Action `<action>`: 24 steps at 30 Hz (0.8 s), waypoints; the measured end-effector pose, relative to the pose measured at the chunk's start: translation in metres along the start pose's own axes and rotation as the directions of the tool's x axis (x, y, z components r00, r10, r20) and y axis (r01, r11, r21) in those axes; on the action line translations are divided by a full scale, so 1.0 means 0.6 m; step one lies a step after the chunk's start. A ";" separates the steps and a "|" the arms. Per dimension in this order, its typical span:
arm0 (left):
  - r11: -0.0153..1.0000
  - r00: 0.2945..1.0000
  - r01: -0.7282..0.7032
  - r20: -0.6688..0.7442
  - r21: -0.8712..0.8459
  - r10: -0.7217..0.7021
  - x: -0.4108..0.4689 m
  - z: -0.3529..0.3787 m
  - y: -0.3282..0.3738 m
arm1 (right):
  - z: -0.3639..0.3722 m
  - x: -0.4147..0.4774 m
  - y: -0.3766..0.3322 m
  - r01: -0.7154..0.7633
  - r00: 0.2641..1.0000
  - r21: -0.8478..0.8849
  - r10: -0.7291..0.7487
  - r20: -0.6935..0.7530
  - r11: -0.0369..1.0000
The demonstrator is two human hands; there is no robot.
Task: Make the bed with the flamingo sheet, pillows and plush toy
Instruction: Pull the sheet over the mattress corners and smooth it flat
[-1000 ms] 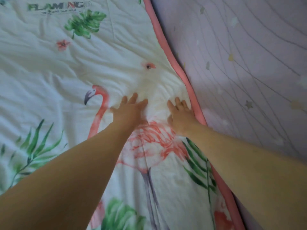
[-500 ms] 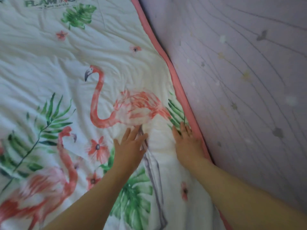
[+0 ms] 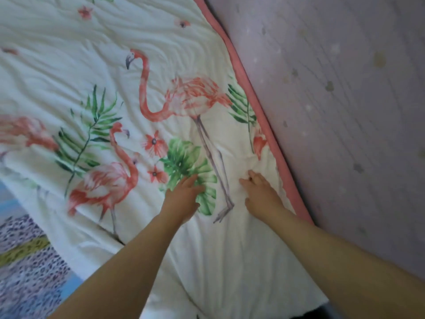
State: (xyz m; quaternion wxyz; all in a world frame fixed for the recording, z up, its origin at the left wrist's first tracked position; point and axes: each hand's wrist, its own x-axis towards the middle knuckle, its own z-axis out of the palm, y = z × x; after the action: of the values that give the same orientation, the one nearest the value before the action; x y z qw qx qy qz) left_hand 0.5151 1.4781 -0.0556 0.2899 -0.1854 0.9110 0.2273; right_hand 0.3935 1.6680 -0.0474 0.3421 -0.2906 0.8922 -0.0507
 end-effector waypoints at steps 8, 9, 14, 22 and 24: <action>0.990 0.980 0.135 -0.152 0.030 -0.129 -0.158 -0.015 -0.117 | 0.053 -0.077 -0.203 0.284 0.958 0.100 -0.280 -0.059 0.954; 0.987 0.972 0.160 -0.180 0.036 -0.151 -0.185 -0.015 -0.145 | 0.064 -0.085 -0.239 0.338 0.941 0.098 -0.334 -0.059 0.936; 0.963 0.919 0.267 -0.292 -0.030 -0.264 -0.289 -0.004 -0.273 | 0.114 -0.108 -0.373 0.480 0.877 0.047 -0.481 0.009 0.876; 0.896 0.861 0.414 -0.251 -0.161 -0.442 -0.412 0.008 -0.439 | 0.186 -0.148 -0.561 0.585 0.810 0.022 -0.586 0.028 0.810; 0.876 0.843 0.449 -0.240 -0.178 -0.481 -0.423 0.009 -0.464 | 0.198 -0.149 -0.595 0.607 0.794 0.004 -0.607 0.030 0.795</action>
State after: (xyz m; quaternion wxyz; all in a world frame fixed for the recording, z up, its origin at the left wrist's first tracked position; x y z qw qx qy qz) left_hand 0.8418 1.3029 0.0106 0.1949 -0.4473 0.8554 0.1739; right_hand 0.6958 1.4356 0.0172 0.3201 -0.5629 0.7470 -0.1507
